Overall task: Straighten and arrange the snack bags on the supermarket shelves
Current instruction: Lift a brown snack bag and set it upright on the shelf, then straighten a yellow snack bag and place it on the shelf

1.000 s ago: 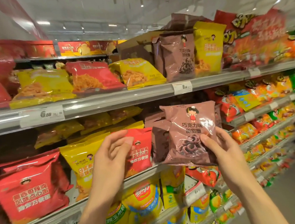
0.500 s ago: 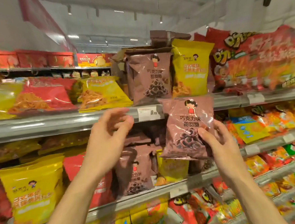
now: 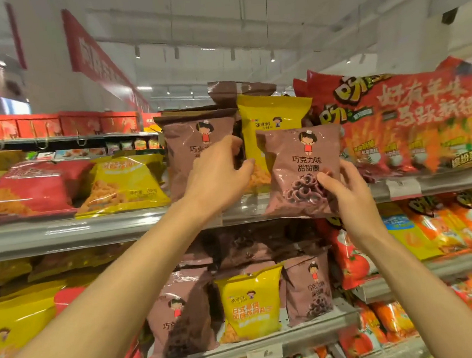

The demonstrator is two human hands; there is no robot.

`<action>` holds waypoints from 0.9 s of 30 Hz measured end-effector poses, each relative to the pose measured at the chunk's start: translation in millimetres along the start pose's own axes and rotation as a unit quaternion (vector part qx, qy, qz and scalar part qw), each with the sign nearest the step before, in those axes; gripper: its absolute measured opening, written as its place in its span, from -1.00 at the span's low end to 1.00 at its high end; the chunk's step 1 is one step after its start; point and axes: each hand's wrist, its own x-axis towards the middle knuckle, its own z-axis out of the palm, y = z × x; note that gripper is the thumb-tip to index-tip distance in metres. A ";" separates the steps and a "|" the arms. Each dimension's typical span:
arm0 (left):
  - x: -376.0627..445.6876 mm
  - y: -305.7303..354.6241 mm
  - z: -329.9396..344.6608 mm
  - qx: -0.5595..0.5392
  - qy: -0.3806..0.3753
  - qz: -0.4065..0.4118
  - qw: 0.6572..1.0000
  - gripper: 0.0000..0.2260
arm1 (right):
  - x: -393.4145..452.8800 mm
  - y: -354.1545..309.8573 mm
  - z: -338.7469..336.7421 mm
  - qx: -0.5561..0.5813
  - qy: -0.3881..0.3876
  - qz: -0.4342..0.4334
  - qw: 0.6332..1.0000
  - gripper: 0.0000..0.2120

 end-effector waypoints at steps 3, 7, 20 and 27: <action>16.9 8.8 13.9 0.035 -0.024 -0.015 0.999 -0.60 | 11.5 1.8 -5.6 0.017 0.008 -0.004 1.000 -0.65; 29.3 13.2 29.7 0.088 -0.034 -0.040 0.995 -0.62 | 20.1 1.2 -11.1 0.028 0.014 -0.004 1.000 -0.68; 31.4 18.1 45.1 -0.073 0.064 -0.019 0.995 -0.77 | 31.1 6.0 -18.1 0.113 0.035 0.025 0.993 -0.41; 26.9 24.9 39.2 -0.149 0.141 -0.028 0.978 -0.81 | 34.6 4.7 -22.9 0.136 0.029 0.004 0.990 -0.57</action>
